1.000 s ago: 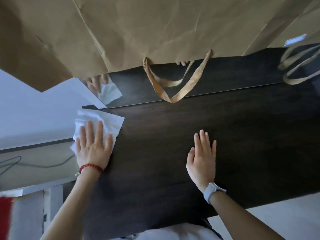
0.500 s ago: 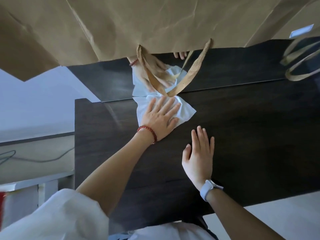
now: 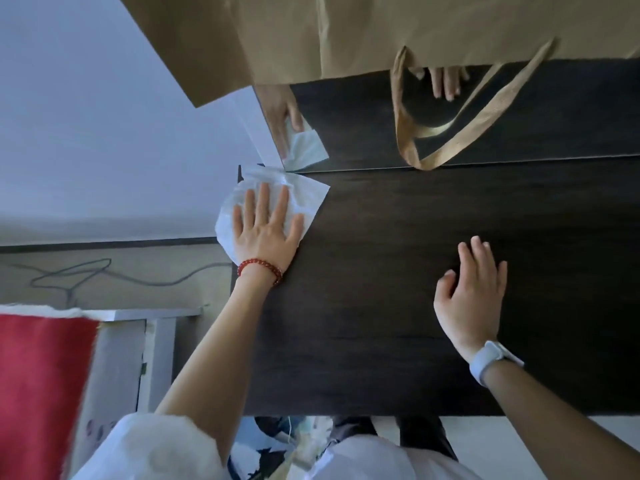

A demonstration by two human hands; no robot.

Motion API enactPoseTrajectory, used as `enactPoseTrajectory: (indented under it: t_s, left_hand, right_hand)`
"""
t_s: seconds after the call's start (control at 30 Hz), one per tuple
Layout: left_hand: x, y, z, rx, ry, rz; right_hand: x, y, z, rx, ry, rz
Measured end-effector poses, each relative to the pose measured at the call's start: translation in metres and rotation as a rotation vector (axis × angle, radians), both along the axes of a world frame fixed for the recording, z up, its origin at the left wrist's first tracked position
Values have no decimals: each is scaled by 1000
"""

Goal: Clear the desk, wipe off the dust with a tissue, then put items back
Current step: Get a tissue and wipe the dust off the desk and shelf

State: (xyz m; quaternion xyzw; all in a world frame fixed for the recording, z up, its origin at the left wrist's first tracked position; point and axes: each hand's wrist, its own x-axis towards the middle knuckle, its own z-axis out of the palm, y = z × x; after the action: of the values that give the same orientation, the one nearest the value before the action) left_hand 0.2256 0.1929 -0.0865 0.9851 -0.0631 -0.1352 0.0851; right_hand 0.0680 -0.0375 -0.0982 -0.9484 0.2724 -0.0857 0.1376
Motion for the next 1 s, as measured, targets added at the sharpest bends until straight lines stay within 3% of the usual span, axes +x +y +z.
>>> enactPoseTrajectory:
  t_s: [0.17, 0.4, 0.6, 0.73, 1.0]
  left_hand:
    - [-75, 17, 4, -20, 44, 125]
    - [-187, 9, -1, -28, 67, 108]
    - [-234, -76, -1, 10, -13, -268]
    - [-252, -152, 4, -19, 17, -425]
    - [-296, -304, 10, -16, 61, -864]
  right_hand:
    - [1, 2, 0, 14, -30, -5]
    - [0, 1, -2, 50, -40, 5]
    - [-37, -27, 20, 471, -255, 71]
    - [-110, -71, 25, 449, -355, -25]
    - [-226, -169, 29, 497, -295, -314]
